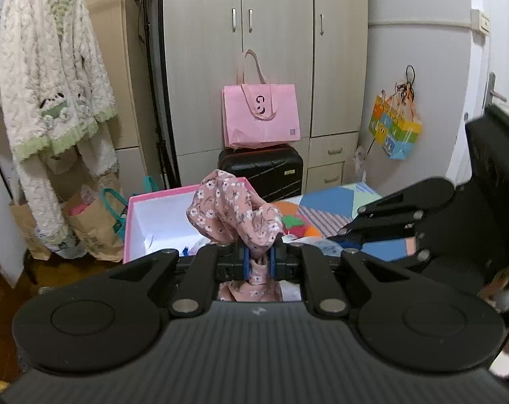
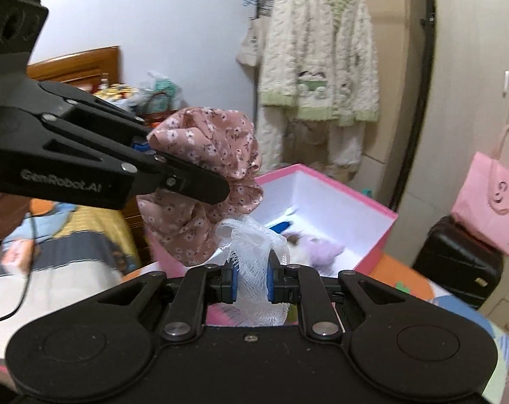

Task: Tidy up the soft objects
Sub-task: 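Lower the cloth and bath puff into the pink box and open both grippers, then withdraw both grippers from the box toward the orange sponge and strawberry plush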

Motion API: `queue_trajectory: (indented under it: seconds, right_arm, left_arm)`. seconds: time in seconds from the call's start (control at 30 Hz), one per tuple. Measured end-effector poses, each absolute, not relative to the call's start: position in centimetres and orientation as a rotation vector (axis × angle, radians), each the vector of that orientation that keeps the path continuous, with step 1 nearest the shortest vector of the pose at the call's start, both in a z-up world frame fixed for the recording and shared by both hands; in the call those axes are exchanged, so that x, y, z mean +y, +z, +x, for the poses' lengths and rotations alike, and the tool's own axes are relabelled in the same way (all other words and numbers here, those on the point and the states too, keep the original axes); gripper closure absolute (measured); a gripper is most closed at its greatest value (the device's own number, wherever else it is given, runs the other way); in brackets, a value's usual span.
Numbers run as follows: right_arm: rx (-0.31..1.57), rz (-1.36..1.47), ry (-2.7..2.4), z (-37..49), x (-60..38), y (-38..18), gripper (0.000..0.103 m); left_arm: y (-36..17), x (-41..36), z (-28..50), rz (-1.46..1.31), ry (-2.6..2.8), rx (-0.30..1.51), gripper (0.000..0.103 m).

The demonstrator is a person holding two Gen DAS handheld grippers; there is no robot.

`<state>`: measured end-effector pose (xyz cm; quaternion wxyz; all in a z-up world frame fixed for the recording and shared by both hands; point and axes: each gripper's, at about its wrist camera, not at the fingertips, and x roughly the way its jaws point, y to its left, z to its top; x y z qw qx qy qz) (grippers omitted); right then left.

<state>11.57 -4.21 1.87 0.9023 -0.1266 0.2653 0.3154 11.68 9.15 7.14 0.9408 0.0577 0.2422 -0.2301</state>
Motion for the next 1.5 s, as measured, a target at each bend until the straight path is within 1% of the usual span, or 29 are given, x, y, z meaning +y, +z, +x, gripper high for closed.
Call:
queue_trajectory:
  seconds: [0.23, 0.43, 0.6, 0.67, 0.73, 0.77, 0.8, 0.87, 0.93, 0.97, 1.0, 1.03, 1.07, 1.13, 1.3, 1.5]
  right_arm:
    - [0.521, -0.3, 0.511, 16.4, -3.0, -0.8, 0.085]
    - [0.599, -0.275, 0.505, 20.4, -2.9, -2.8, 0.084]
    - [0.625, -0.292, 0.534, 21.2, -2.6, -3.6, 0.081]
    - [0.627, -0.296, 0.539, 21.7, -2.6, -3.6, 0.077]
    - [0.623, -0.292, 0.541, 22.0, -2.8, -3.5, 0.075]
    - [0.62, -0.287, 0.542, 22.1, -2.8, -3.4, 0.07]
    - [0.622, -0.279, 0.545, 22.1, -3.0, -3.3, 0.068]
    - [0.626, -0.254, 0.55, 22.1, -3.4, -3.1, 0.062]
    - [0.632, -0.238, 0.561, 21.9, -3.7, -2.9, 0.051]
    - [0.629, -0.233, 0.561, 21.7, -3.9, -2.7, 0.048]
    - [0.624, -0.232, 0.563, 21.6, -3.9, -2.5, 0.046]
    - [0.62, -0.227, 0.566, 21.3, -4.0, -2.3, 0.042]
    - [0.617, -0.217, 0.571, 21.1, -4.3, -2.0, 0.038]
    - [0.611, -0.198, 0.576, 20.4, -4.7, -1.5, 0.036]
    - [0.602, -0.189, 0.596, 18.9, -5.7, -0.5, 0.036]
    - [0.621, -0.179, 0.626, 17.2, -6.4, 0.3, 0.036]
  left_arm:
    - [5.2, 9.0, 18.0, 0.044, -0.504, 0.498, 0.093]
    - [4.5, 9.1, 22.2, 0.007, -0.493, 0.525, 0.093]
    - [4.2, 8.9, 25.0, -0.058, -0.532, 0.538, 0.093]
    - [3.8, 8.6, 25.9, -0.081, -0.553, 0.554, 0.093]
    - [3.1, 8.3, 26.7, -0.106, -0.574, 0.58, 0.091]
    - [2.7, 8.2, 27.1, -0.114, -0.578, 0.594, 0.09]
    - [2.4, 8.0, 27.3, -0.123, -0.573, 0.604, 0.09]
    - [2.0, 8.0, 27.4, -0.12, -0.56, 0.611, 0.081]
    - [2.0, 8.1, 27.2, -0.112, -0.555, 0.607, 0.068]
    - [2.2, 8.2, 27.0, -0.111, -0.554, 0.601, 0.063]
    - [2.4, 8.3, 26.6, -0.11, -0.554, 0.592, 0.055]
    - [2.7, 8.4, 26.3, -0.107, -0.554, 0.583, 0.049]
    - [3.0, 8.5, 25.8, -0.099, -0.548, 0.57, 0.047]
    - [3.6, 8.6, 25.1, -0.078, -0.528, 0.554, 0.041]
    - [4.6, 9.2, 22.5, -0.016, -0.47, 0.54, 0.029]
    - [4.8, 9.3, 20.1, 0.056, -0.356, 0.617, 0.021]
